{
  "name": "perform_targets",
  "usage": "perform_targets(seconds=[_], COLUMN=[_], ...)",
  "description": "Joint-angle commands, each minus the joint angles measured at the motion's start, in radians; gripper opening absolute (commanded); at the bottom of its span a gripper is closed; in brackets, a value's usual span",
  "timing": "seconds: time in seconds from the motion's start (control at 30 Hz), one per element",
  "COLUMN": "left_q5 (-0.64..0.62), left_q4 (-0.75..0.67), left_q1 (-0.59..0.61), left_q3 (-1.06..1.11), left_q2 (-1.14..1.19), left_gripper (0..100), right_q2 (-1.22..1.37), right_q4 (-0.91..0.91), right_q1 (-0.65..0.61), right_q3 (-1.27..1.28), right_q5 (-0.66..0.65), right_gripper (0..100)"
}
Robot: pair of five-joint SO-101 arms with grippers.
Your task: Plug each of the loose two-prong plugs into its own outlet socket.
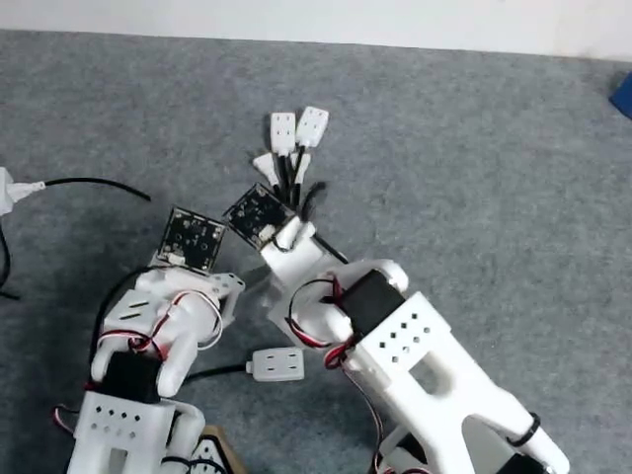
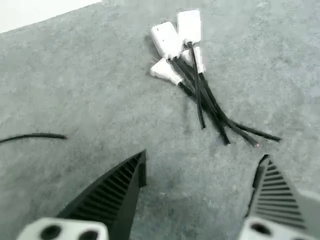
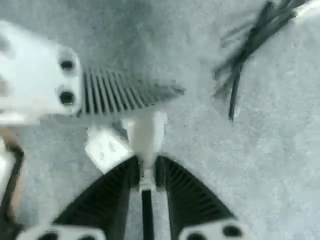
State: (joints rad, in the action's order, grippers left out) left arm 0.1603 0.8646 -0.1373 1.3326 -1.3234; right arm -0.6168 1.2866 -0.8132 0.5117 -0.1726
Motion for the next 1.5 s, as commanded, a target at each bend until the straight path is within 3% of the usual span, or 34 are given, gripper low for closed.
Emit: perform_targets(seconds=[0.0,0.3,0.7,0.93,1.17,1.47], left_q5=[0.015,0.014,-0.061,-0.061,-0.061,-0.061], left_q4=[0.003,-0.002,-0.11,-0.115,-0.115,-0.115], left_q1=[-0.053,-0.042,0.263,0.266,0.268,0.268], left_q3=[0.005,-0.001,-0.067,-0.064,-0.061,-0.059], left_q2=[0.005,-0.002,0.007,0.007,0.007,0.007], left_gripper=[35,35,33,32,32,32], right_q2=[-0.012,-0.01,-0.01,0.021,0.22,0.245], right_q4=[0.028,0.09,0.205,0.22,0.143,0.065], right_q1=[0.021,0.021,-0.005,-0.119,-0.124,-0.122], right_q3=[-0.113,-0.13,-0.015,-0.041,-0.041,-0.041], right_q5=[-0.012,-0.04,0.015,0.066,0.1,0.135], right_gripper=[0.6,0.6,0.6,0.6,0.6,0.6])
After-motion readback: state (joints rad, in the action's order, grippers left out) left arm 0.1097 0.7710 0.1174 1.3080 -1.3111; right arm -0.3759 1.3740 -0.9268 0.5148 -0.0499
